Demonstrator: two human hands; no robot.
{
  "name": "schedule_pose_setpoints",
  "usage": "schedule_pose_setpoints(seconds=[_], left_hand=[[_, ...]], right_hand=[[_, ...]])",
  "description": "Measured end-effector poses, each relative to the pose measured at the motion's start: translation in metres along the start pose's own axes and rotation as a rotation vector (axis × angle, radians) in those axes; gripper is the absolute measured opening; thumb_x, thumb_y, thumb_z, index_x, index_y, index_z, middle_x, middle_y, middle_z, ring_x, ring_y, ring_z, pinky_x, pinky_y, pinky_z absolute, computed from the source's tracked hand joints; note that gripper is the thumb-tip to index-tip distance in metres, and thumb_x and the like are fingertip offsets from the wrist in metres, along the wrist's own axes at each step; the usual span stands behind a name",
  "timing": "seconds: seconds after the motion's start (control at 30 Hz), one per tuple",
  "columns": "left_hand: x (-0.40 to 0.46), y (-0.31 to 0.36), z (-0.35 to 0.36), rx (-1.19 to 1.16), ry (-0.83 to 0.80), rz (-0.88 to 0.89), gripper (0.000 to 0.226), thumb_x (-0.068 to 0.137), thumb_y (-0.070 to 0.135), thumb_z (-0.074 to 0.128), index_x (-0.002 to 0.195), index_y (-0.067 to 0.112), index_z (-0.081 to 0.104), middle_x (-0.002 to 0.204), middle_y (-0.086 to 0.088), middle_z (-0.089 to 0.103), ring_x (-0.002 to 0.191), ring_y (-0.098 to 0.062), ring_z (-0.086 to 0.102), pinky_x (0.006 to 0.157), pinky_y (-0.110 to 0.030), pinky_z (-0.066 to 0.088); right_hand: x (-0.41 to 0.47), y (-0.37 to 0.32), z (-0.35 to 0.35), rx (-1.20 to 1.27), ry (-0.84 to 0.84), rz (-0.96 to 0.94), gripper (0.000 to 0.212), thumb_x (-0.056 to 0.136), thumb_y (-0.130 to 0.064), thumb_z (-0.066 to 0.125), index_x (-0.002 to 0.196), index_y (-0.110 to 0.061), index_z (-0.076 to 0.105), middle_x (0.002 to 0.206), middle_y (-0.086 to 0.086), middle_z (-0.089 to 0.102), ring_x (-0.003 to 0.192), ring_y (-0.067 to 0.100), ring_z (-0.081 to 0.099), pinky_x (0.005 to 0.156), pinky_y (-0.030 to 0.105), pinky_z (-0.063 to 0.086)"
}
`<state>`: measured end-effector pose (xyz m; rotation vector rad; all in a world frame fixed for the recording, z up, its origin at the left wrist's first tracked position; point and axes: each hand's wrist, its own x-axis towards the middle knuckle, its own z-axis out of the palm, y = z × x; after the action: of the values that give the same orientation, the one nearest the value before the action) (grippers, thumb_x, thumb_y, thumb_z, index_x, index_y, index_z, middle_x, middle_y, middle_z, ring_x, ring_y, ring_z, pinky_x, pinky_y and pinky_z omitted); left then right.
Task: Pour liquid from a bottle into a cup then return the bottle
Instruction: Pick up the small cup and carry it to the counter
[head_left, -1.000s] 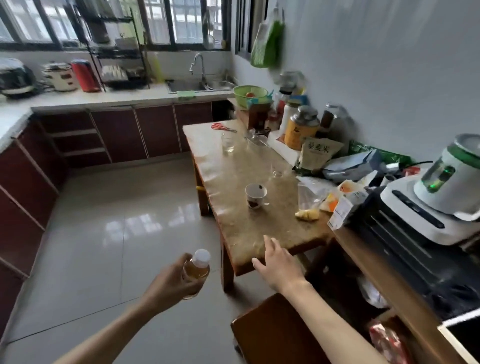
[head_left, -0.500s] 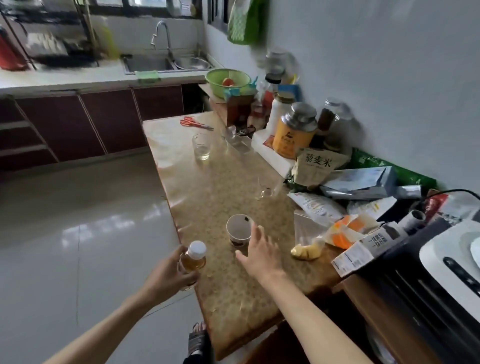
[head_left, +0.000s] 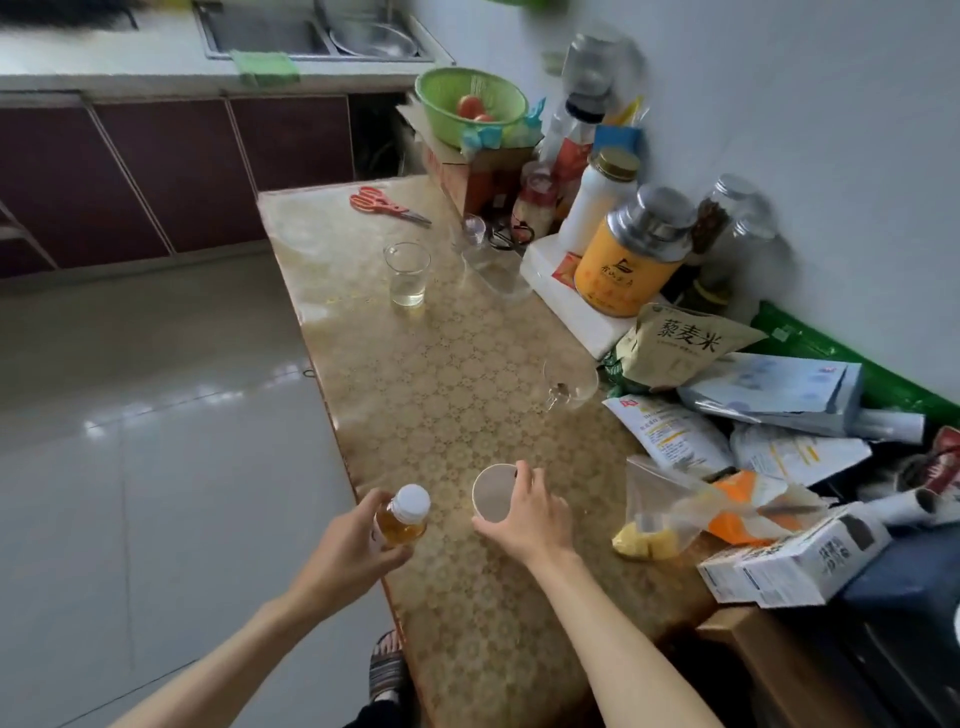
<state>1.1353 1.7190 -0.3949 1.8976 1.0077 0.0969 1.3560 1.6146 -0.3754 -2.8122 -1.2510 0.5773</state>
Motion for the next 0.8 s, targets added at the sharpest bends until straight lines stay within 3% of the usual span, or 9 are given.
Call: schedule_pose_setpoints(seconds=[0.13,0.27,0.4,0.5,0.63,0.8], left_hand=[[-0.016,-0.003,-0.010,-0.067,0.060,-0.036,0.057,0.070,0.048,0.079,0.118,0.042,0.050,0.097,-0.007,0.073,0.091,-0.025,0.069,0.084,-0.049,0.055],[-0.042,-0.006,-0.018,-0.115,0.138,-0.020,0.060,0.066,0.054,0.079,0.118,0.044,0.050,0.093,0.000,0.072,0.084,-0.022,0.069,0.077,-0.053,0.058],[-0.111,0.000,-0.029,-0.110,0.297,-0.015,0.046,0.077,0.038,0.082,0.114,0.033,0.055,0.100,0.011,0.073,0.088,-0.004,0.067,0.069,-0.017,0.053],[-0.172,-0.010,-0.039,-0.130,0.424,-0.055,0.047,0.078,0.034,0.082,0.116,0.027,0.056,0.101,0.010,0.071,0.090,-0.002,0.066,0.064,-0.007,0.047],[-0.268,-0.044,-0.051,-0.167,0.613,-0.147,0.051,0.078,0.037,0.082,0.120,0.023,0.057,0.106,0.007,0.070,0.095,-0.011,0.067,0.070,-0.014,0.046],[-0.395,-0.089,-0.054,-0.225,0.849,-0.332,0.047,0.077,0.040,0.082,0.113,0.033,0.053,0.105,0.010,0.071,0.097,-0.011,0.068,0.077,-0.028,0.053]], right_hand=[[-0.030,-0.005,-0.014,0.052,0.140,-0.102,0.101,0.070,-0.079,0.057,0.147,-0.019,0.033,0.131,0.000,0.050,0.106,0.027,0.063,0.088,0.040,0.051],[-0.060,-0.019,-0.026,0.026,0.221,-0.280,0.107,0.066,-0.081,0.055,0.149,-0.018,0.033,0.131,0.001,0.052,0.110,0.021,0.058,0.091,0.039,0.050],[-0.101,-0.049,-0.029,-0.026,0.209,-0.474,0.108,0.068,-0.078,0.059,0.151,-0.018,0.029,0.132,0.003,0.051,0.109,0.021,0.058,0.093,0.038,0.048],[-0.133,-0.081,-0.023,-0.037,0.194,-0.640,0.103,0.071,-0.072,0.064,0.151,-0.017,0.029,0.133,0.004,0.050,0.110,0.023,0.056,0.095,0.037,0.047],[-0.189,-0.140,0.003,-0.102,0.175,-0.855,0.100,0.069,-0.073,0.066,0.147,-0.018,0.034,0.128,0.004,0.054,0.106,0.024,0.058,0.092,0.038,0.049],[-0.281,-0.217,0.031,-0.121,0.074,-1.145,0.101,0.068,-0.072,0.067,0.147,-0.019,0.032,0.126,0.005,0.053,0.102,0.028,0.062,0.086,0.040,0.054]])
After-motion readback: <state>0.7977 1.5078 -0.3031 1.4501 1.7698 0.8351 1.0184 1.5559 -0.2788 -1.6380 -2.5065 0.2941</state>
